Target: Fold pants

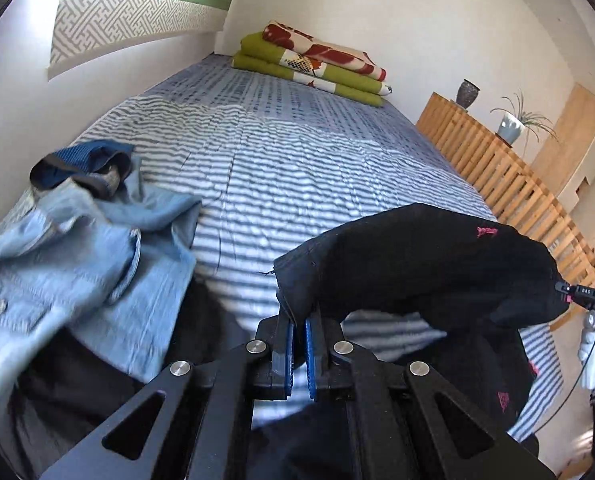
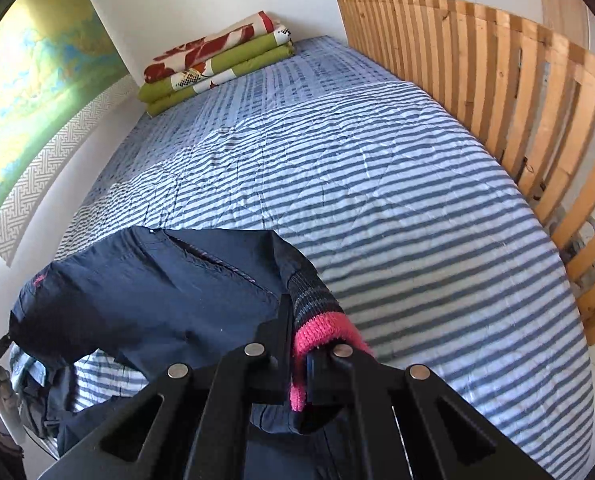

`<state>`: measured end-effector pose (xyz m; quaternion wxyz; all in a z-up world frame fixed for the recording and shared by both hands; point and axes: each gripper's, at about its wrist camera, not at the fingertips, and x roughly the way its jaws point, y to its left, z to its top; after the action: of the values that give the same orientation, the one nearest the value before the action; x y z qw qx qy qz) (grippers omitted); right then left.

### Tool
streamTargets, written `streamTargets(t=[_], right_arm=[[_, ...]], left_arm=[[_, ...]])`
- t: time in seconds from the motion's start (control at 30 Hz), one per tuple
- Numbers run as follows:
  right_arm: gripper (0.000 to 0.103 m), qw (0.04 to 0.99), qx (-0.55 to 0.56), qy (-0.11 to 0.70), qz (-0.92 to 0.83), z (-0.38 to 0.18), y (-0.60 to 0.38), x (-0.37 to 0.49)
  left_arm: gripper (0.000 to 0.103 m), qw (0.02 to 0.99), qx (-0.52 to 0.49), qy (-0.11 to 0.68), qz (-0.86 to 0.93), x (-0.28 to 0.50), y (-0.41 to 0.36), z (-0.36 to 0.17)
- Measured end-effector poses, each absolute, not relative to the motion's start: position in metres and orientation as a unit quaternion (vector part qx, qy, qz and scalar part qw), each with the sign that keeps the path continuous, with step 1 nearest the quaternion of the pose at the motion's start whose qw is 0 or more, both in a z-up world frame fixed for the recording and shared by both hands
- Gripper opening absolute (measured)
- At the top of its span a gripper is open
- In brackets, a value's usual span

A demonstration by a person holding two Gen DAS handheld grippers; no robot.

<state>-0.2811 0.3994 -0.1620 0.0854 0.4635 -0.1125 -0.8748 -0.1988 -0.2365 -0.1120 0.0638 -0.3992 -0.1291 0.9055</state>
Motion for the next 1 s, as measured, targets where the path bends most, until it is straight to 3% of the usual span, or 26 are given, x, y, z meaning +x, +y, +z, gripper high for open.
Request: streamTargets(t=[0.13,0.23,0.3,0.37,0.5,0.6,0.63,0.7,0.8,0.87,0.93,1.0], right_arm=[[0.004,0.067,0.477,-0.133,-0.866,-0.185,0.431,-0.222],[0.005,0.061,0.54,-0.114,-0.831,-0.228,0.443,-0.192],[0.006,0.046,0.577,-0.103,-0.809,-0.251,0.449,-0.177],[0.01,0.038,0.594,-0.11,-0.796,-0.259,0.453,-0.164],[0.012,0.031,0.588,-0.05,-0.807,-0.236,0.43,-0.148],[0.026,0.036,0.566,0.026,-0.823,-0.207,0.396,-0.133],[0.032,0.041,0.555,0.051,-0.829,-0.196,0.383,-0.126],[0.033,0.049,0.537,0.097,-0.837,-0.176,0.359,-0.116],[0.04,0.049,0.511,0.147,-0.845,-0.151,0.335,-0.101],[0.042,0.053,0.509,0.147,-0.847,-0.137,0.329,-0.098],[0.042,0.07,0.503,0.14,-0.85,-0.125,0.317,-0.099],[0.043,0.097,0.495,0.139,-0.852,-0.12,0.293,-0.1]], left_arm=[[0.008,0.099,-0.448,-0.087,0.884,-0.123,-0.22,-0.152],[0.015,0.091,-0.496,-0.083,0.86,-0.086,-0.217,-0.181],[0.026,0.087,-0.503,-0.095,0.854,-0.068,-0.224,-0.189],[0.027,0.074,-0.505,-0.106,0.853,-0.057,-0.234,-0.191],[0.038,0.048,-0.491,-0.14,0.858,-0.048,-0.264,-0.188],[0.053,0.02,-0.492,-0.179,0.852,-0.055,-0.283,-0.194],[0.055,0.008,-0.496,-0.18,0.85,-0.063,-0.288,-0.2],[0.059,-0.001,-0.514,-0.194,0.836,-0.081,-0.298,-0.215],[0.062,0.004,-0.535,-0.261,0.803,-0.103,-0.313,-0.248],[0.059,0.0,-0.538,-0.283,0.794,-0.113,-0.316,-0.265],[0.024,0.007,-0.535,-0.288,0.794,-0.12,-0.311,-0.274],[0.013,0.007,-0.526,-0.277,0.804,-0.123,-0.302,-0.269]])
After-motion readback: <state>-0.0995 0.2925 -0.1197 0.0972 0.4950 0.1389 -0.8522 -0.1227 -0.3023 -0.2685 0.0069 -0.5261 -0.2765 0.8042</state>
